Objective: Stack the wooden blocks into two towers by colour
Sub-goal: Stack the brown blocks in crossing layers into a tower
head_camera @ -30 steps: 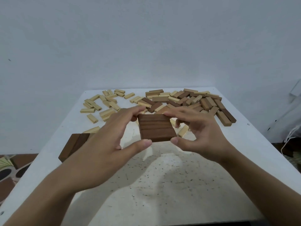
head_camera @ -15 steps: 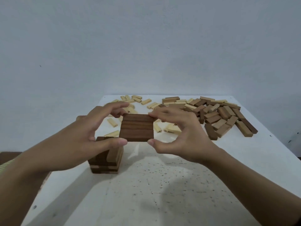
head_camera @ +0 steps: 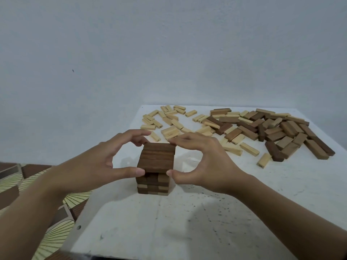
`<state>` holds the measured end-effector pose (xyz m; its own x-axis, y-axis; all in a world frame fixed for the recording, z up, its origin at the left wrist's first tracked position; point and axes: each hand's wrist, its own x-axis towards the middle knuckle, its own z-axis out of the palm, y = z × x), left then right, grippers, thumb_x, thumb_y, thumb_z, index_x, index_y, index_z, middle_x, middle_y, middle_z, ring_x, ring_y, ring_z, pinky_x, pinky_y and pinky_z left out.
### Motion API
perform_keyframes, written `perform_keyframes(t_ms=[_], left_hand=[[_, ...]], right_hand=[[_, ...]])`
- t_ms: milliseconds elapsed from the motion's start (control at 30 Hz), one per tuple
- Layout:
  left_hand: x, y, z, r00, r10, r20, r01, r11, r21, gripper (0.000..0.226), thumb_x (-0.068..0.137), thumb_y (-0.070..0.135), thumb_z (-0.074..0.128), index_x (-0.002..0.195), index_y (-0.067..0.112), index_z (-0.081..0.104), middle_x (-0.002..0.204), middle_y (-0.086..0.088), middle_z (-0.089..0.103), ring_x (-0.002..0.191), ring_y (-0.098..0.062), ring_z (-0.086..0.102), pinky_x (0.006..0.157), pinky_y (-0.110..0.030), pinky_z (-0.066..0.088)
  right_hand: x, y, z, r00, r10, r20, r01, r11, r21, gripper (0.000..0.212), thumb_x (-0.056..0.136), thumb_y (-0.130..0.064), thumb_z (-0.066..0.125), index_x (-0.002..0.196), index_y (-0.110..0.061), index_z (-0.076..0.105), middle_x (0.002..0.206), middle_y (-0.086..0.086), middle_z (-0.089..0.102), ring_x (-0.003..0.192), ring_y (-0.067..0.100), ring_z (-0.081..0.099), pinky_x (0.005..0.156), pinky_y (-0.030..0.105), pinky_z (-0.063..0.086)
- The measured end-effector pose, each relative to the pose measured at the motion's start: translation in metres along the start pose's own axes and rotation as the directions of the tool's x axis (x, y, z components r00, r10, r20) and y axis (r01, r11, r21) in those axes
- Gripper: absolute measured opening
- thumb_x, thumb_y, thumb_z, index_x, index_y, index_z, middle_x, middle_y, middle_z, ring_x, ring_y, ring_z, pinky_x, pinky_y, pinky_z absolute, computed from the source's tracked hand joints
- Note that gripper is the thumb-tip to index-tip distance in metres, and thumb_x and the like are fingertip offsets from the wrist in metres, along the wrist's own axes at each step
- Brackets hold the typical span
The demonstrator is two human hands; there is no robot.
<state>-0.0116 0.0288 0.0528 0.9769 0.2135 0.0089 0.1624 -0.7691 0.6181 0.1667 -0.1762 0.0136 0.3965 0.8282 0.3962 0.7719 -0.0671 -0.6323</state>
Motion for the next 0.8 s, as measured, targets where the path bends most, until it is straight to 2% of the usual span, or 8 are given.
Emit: perform_keyframes(t_ms=[100, 267, 333, 433, 500, 800], left_hand=[[0.0, -0.008, 0.002, 1.0, 0.003, 0.001, -0.003, 1.0, -0.03, 0.076, 0.079, 0.052, 0.073, 0.142, 0.066, 0.033, 0.138, 0.027, 0.05, 0.125, -0.013, 0.052, 0.1, -0.062, 0.046], [0.003, -0.019, 0.007, 1.0, 0.014, 0.024, -0.013, 0.999, -0.045, 0.076, 0.079, 0.054, 0.073, 0.142, 0.067, 0.032, 0.136, 0.027, 0.05, 0.128, -0.01, 0.049, 0.102, -0.055, 0.046], [0.005, -0.023, 0.009, 1.0, 0.02, 0.023, -0.019, 0.999, -0.051, 0.077, 0.08, 0.052, 0.074, 0.143, 0.065, 0.032, 0.136, 0.026, 0.051, 0.13, -0.009, 0.048, 0.104, -0.049, 0.044], [0.006, -0.028, 0.01, 0.999, 0.042, 0.019, -0.04, 0.996, -0.073, 0.077, 0.081, 0.048, 0.075, 0.143, 0.063, 0.033, 0.138, 0.023, 0.052, 0.138, -0.003, 0.041, 0.104, -0.032, 0.042], [0.006, -0.03, 0.011, 0.998, 0.054, 0.017, -0.052, 0.996, -0.076, 0.077, 0.081, 0.047, 0.075, 0.144, 0.063, 0.033, 0.138, 0.024, 0.052, 0.139, 0.002, 0.038, 0.104, -0.025, 0.036], [0.006, -0.033, 0.013, 0.998, 0.067, -0.015, -0.068, 0.995, -0.077, 0.079, 0.081, 0.045, 0.076, 0.146, 0.059, 0.034, 0.141, 0.029, 0.051, 0.138, 0.005, 0.039, 0.102, -0.028, 0.035]], right_hand=[[0.0, 0.001, 0.004, 1.0, 0.026, 0.014, -0.026, 0.999, -0.028, 0.07, 0.069, -0.058, 0.081, 0.133, -0.033, 0.065, 0.121, -0.028, 0.062, 0.124, 0.001, 0.051, 0.107, 0.046, 0.042], [-0.001, 0.001, 0.008, 0.998, 0.058, 0.037, -0.055, 0.995, -0.084, 0.07, 0.068, -0.063, 0.077, 0.132, -0.037, 0.064, 0.119, -0.031, 0.059, 0.125, 0.002, 0.048, 0.107, 0.048, 0.04], [-0.001, 0.001, 0.009, 0.997, 0.067, 0.039, -0.063, 0.993, -0.098, 0.068, 0.069, -0.063, 0.077, 0.131, -0.039, 0.064, 0.118, -0.032, 0.058, 0.125, 0.001, 0.047, 0.108, 0.048, 0.04], [-0.003, 0.0, 0.009, 0.998, 0.061, 0.032, -0.058, 0.994, -0.095, 0.061, 0.072, -0.055, 0.083, 0.128, -0.039, 0.066, 0.116, -0.032, 0.059, 0.123, -0.003, 0.048, 0.107, 0.049, 0.04], [-0.003, 0.0, 0.009, 0.998, 0.061, 0.029, -0.058, 0.994, -0.092, 0.06, 0.072, -0.054, 0.084, 0.128, -0.037, 0.067, 0.115, -0.032, 0.06, 0.121, -0.006, 0.048, 0.106, 0.05, 0.041], [-0.008, 0.001, 0.011, 0.998, 0.066, 0.013, -0.065, 0.996, -0.067, 0.066, 0.071, -0.06, 0.083, 0.13, -0.033, 0.067, 0.119, -0.028, 0.063, 0.121, -0.002, 0.052, 0.103, 0.05, 0.046]])
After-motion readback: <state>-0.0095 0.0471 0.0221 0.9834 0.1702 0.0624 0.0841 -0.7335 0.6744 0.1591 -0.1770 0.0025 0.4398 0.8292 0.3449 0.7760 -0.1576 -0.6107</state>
